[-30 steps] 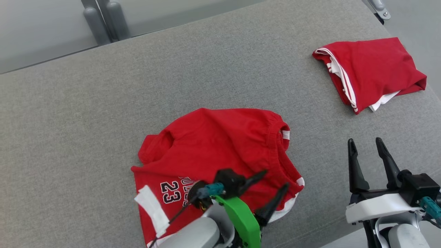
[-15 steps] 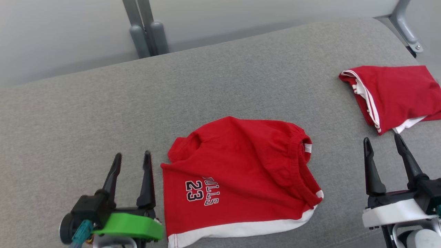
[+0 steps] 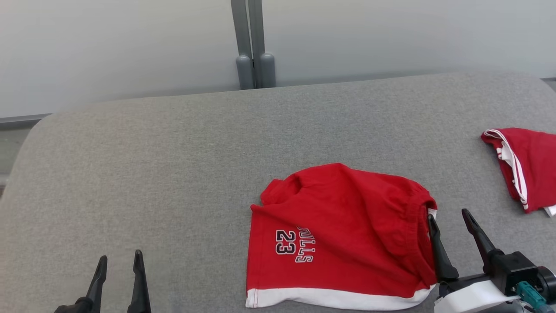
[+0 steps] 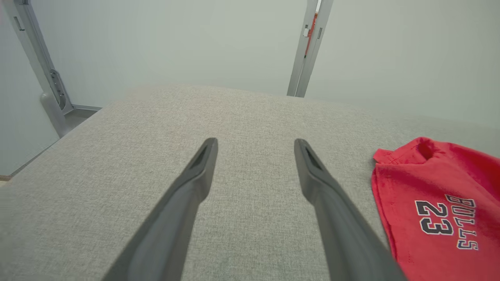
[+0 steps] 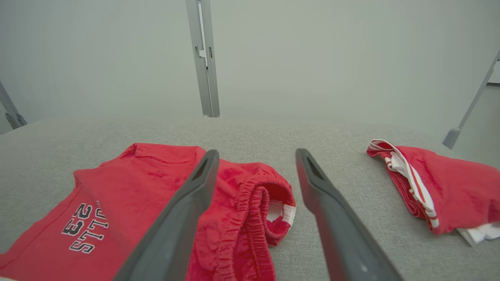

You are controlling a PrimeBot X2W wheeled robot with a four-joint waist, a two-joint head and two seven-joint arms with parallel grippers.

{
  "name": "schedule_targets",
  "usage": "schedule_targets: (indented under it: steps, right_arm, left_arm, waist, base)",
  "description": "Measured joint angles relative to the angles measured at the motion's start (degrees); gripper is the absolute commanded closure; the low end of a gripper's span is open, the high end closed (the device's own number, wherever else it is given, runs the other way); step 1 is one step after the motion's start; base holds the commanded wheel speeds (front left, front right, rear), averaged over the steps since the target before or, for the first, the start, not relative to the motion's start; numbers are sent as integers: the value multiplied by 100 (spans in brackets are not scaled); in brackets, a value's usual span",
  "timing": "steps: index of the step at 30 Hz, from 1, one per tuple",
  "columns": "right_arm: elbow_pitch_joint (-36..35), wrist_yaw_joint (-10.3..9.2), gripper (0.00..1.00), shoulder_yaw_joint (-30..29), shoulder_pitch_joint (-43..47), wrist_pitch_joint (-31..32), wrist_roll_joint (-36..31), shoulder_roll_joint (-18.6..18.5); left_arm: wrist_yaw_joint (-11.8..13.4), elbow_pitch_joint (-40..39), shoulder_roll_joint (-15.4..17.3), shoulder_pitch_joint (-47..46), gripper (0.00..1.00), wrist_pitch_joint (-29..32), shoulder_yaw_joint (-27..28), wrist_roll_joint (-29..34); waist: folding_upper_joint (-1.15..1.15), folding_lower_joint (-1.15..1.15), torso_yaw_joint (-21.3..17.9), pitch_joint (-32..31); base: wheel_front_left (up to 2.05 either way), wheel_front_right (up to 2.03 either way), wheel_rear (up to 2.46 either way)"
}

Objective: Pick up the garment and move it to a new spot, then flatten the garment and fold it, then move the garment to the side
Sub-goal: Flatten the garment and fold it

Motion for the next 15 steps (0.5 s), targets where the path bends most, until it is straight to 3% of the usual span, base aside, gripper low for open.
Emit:
schedule_targets:
  steps: [5,15]
  right_arm:
    - [71,0,0,-77,20,0,3,90]
    - [55,0,0,-96,-31,0,1,48]
  left_arm:
    - [-192,20,-155,-4,0,0,254,176]
    - [-265,148,-215,-32,0,0,265,314]
  waist:
    - [0,0,119,-106]
    - [0,0,-31,-68]
  base:
    - [0,0,0]
    - [0,0,0]
